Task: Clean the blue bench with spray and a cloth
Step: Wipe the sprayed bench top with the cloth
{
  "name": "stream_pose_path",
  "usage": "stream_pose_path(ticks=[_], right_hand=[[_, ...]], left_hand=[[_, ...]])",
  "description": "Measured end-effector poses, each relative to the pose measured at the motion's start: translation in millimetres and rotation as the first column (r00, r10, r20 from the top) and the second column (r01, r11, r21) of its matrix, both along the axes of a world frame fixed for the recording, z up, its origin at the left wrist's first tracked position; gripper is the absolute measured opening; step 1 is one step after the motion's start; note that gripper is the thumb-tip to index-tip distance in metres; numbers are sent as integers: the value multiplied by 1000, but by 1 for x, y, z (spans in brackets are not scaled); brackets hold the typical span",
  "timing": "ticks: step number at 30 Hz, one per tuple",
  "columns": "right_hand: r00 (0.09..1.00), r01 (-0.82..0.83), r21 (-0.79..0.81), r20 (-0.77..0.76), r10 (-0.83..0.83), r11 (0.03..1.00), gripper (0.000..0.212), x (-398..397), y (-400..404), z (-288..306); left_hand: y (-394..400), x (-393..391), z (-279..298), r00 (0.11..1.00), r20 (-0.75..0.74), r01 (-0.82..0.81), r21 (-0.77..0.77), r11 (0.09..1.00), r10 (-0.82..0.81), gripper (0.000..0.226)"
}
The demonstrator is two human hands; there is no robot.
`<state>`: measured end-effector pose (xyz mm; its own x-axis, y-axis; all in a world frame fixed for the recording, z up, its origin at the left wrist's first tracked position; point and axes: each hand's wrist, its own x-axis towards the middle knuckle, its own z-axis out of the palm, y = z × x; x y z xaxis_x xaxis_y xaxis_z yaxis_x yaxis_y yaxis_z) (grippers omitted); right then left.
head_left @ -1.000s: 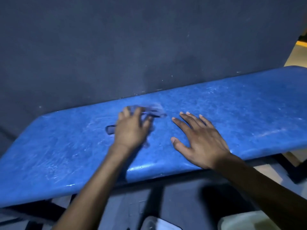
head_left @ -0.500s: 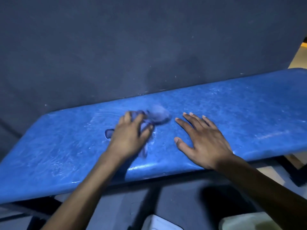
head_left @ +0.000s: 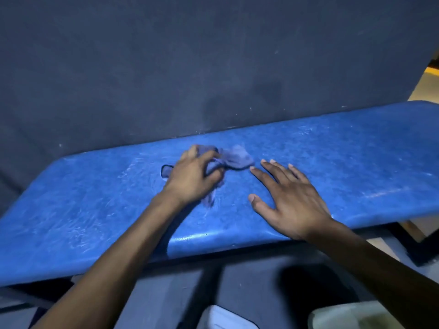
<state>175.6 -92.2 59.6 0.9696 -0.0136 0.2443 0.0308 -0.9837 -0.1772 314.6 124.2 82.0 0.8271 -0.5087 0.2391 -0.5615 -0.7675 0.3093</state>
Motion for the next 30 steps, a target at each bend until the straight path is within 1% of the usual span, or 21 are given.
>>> stream_pose_path(ticks=[2,4,5,6,8,9,11,13,14,15,17,18,20,21,22,24,26,27,29,30], right_hand=[[1000,2,1,7,-2,1000,79,1,-1,-1],[1000,0,2,13,0,1000,78,1,0,-2],[1000,-1,5,13,1,1000,78,1,1,-3],[1000,1,11,15,-1,1000,77,2,1,-3],[1000,0,14,17,0,1000,76,2,0,-2],[1000,-1,13,15,1,1000,76,2,1,-1],[1000,-2,16,13,2,1000,77,0,1,0],[1000,-4,21,16,4,1000,77,-1,1,0],[1000,-7,21,16,6,1000,77,0,1,-1],[1000,-8,20,17,8,1000,77,0,0,-1],[1000,-5,11,22,5,1000,77,1,0,-2],[1000,-3,8,27,3,1000,76,1,0,-3],[999,-1,11,35,1,1000,76,1,1,-4],[999,-2,18,40,1,1000,75,2,1,-5],[999,-3,24,43,2,1000,75,2,0,-5],[999,-9,23,40,8,1000,75,3,-1,-6],[999,-9,25,42,8,1000,75,4,-2,-7],[999,-6,29,45,5,1000,75,4,-2,-7],[999,-7,32,50,5,999,75,5,-2,-8],[999,-6,31,53,4,1000,74,5,-2,-8]], left_hand=[[23,-46,7,985,-4,174,8,985,-174,39],[54,-76,12,948,-53,313,8,950,-312,38],[65,-77,14,937,-99,337,-8,942,-336,40],[70,-67,14,935,-117,335,-11,942,-334,42],[60,-34,11,959,-65,276,-3,961,-275,46],[47,-13,9,974,-23,226,-15,974,-227,50],[16,25,4,994,2,108,-50,993,-108,55],[-6,42,2,1000,-2,23,-17,1000,-23,55],[-6,39,4,1000,-5,18,1,1000,-18,56],[1,29,7,998,-21,52,-8,999,-52,55],[28,-7,10,972,-79,219,-54,974,-222,41],[44,-29,13,938,-102,328,-58,943,-332,33],[75,-55,16,837,-140,529,-42,848,-529,32],[87,-51,19,804,-159,575,-39,818,-573,33],[98,-39,22,803,-166,576,-31,817,-572,33],[115,-4,24,862,-134,490,-18,871,-488,37],[126,34,19,954,-78,287,-39,957,-289,41],[124,54,14,983,-46,174,-60,983,-177,46],[106,86,7,1000,0,-5,-74,997,5,59],[91,95,4,999,13,-48,-63,997,49,62]])
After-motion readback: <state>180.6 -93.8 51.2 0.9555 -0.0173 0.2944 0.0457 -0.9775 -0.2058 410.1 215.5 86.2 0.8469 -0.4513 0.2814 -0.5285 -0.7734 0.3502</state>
